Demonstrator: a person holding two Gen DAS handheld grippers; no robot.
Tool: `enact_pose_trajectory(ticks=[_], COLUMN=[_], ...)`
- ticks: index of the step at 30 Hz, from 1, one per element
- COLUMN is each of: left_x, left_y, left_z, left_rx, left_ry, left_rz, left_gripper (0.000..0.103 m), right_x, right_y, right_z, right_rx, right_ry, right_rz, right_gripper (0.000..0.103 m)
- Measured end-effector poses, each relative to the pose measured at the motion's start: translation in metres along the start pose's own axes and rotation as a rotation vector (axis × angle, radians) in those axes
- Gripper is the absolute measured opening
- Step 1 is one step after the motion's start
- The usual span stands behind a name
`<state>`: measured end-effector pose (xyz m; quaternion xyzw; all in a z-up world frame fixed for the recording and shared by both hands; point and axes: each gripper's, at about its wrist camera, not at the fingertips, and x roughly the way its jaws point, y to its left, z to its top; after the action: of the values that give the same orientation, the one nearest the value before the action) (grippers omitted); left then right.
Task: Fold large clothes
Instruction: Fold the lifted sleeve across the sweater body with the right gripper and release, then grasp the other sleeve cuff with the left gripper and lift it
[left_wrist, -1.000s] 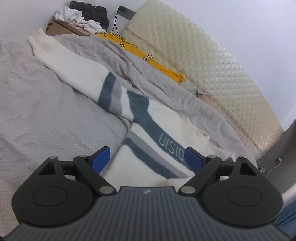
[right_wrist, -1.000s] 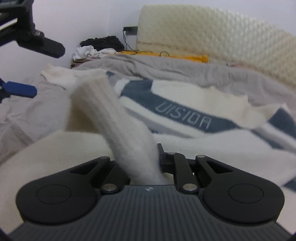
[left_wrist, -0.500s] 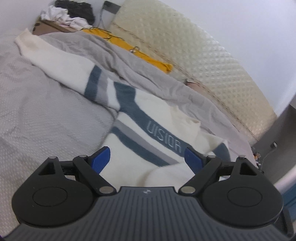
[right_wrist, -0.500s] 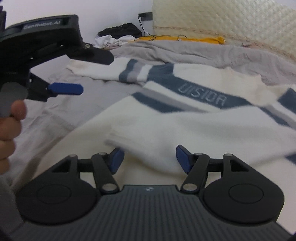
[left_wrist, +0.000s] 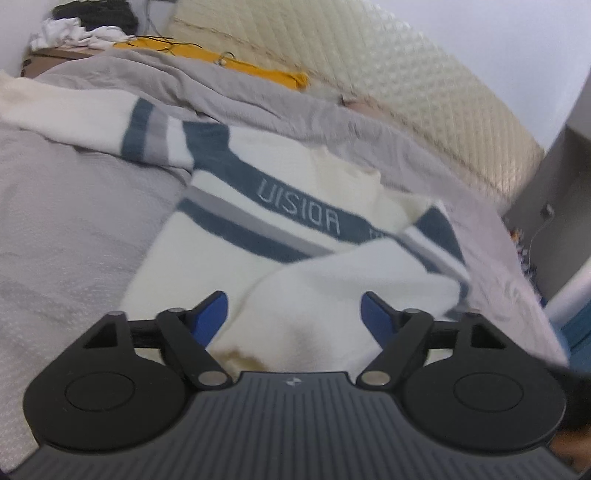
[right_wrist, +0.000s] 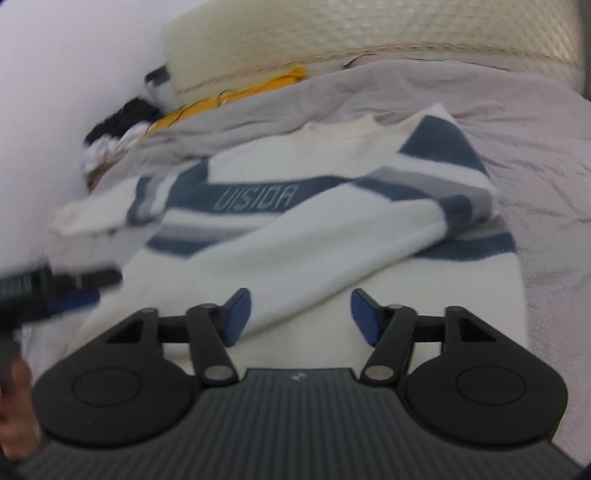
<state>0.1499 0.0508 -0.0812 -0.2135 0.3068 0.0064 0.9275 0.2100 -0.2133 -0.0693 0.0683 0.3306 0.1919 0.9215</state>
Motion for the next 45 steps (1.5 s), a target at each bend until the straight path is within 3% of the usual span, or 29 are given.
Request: enact_pose_trajectory(ticks=[4, 7, 13, 19, 23, 26, 30, 34, 41, 45], left_x=[0.024, 0.043, 0.071, 0.066, 0.049, 0.032, 0.019, 0.01, 0.013, 0.026], left_y=[-0.011, -0.016, -0.014, -0.013, 0.002, 0.023, 0.067, 0.137, 0.294, 0.355], left_z=[-0.007, -0.012, -0.022, -0.018, -0.002, 0.026, 0.076, 0.117, 0.154, 0.164], left_rx=[0.065, 0.097, 0.115, 0.086, -0.035, -0.142, -0.259, -0.33, -0.609, -0.663], left_ry=[0.06, 0.109, 0.188, 0.173, 0.107, 0.034, -0.015, -0.09, -0.184, -0.229], left_rz=[0.008, 0.038, 0.107, 0.109, 0.078, 0.074, 0.052, 0.106, 0.13, 0.11], left_gripper=[0.059, 0.053, 0.052, 0.052, 0.055, 0.066, 0.069, 0.069, 0.069, 0.069], right_x=[0.023, 0.036, 0.066, 0.071, 0.067, 0.063, 0.06, 0.06, 0.067, 0.069], right_y=[0.001, 0.005, 0.004, 0.0, -0.006, -0.006, -0.007, -0.007, 0.0, 0.001], right_z=[0.002, 0.0, -0.006, -0.011, -0.012, -0.014, -0.016, -0.017, -0.016, -0.015], right_rx=[0.004, -0.026, -0.035, -0.028, 0.006, 0.008, 0.011, 0.009, 0.003, 0.039], right_ry=[0.01, 0.02, 0.072, 0.086, 0.088, 0.093, 0.1, 0.106, 0.109, 0.116], right_rz=[0.017, 0.028, 0.033, 0.036, 0.045, 0.042, 0.039, 0.036, 0.005, -0.016], right_gripper=[0.032, 0.028, 0.027, 0.025, 0.025, 0.025, 0.025, 0.025, 0.025, 0.026])
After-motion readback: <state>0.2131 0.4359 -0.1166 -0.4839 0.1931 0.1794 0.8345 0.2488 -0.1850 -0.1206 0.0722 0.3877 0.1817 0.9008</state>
